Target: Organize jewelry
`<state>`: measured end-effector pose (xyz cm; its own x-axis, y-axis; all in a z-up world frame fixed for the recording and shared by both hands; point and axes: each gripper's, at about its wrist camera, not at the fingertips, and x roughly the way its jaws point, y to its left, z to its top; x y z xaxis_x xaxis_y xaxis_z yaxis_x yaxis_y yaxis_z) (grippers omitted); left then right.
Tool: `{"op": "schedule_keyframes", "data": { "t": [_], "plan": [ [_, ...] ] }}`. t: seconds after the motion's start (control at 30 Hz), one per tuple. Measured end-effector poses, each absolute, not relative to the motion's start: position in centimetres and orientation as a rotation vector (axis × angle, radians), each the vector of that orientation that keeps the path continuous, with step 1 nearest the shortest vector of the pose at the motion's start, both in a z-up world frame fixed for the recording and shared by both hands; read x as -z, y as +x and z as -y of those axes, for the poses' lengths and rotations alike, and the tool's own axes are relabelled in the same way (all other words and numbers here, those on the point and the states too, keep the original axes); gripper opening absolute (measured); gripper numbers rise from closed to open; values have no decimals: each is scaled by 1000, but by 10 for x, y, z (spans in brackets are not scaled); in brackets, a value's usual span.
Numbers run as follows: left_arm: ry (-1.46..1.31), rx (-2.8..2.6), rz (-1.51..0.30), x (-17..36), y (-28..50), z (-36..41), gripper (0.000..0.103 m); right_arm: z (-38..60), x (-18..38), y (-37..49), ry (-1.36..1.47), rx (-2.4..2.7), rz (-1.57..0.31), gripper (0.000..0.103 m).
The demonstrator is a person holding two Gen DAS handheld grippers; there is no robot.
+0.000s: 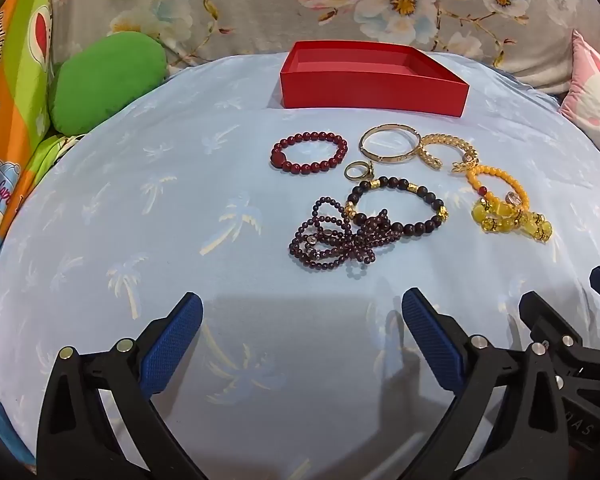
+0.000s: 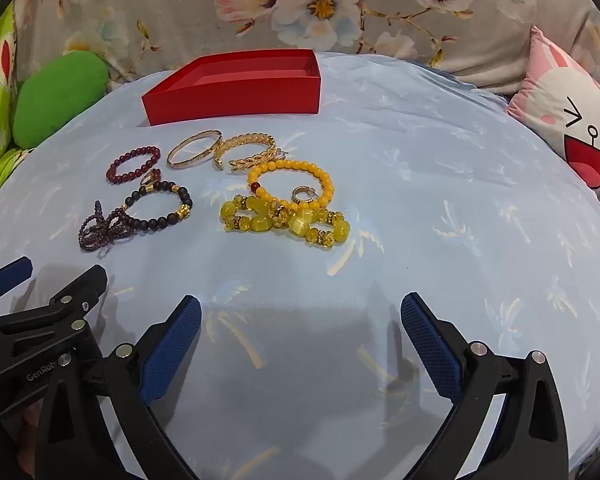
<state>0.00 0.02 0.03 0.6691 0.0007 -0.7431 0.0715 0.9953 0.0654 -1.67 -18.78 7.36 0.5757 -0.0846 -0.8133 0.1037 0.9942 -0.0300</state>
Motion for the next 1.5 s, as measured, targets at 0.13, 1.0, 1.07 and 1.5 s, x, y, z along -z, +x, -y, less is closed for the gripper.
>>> {"op": "schedule_keyframes", "data": {
  "t": [0.13,1.0,1.07,1.5],
  "plan": [
    [90,39,-829,-2,-2,-1,95,188,-74,-17,22,114,-939,97],
    [79,64,-839,0,-3,3,90,186,-77,-18,23,112,-935,97],
    [78,66,-839,-1,-4,2,90,186,-78,-18,23,112,-935,97],
    [78,65,-837,0,-5,2,90,186,-77,-19,22,114,-933,97]
  ]
}}
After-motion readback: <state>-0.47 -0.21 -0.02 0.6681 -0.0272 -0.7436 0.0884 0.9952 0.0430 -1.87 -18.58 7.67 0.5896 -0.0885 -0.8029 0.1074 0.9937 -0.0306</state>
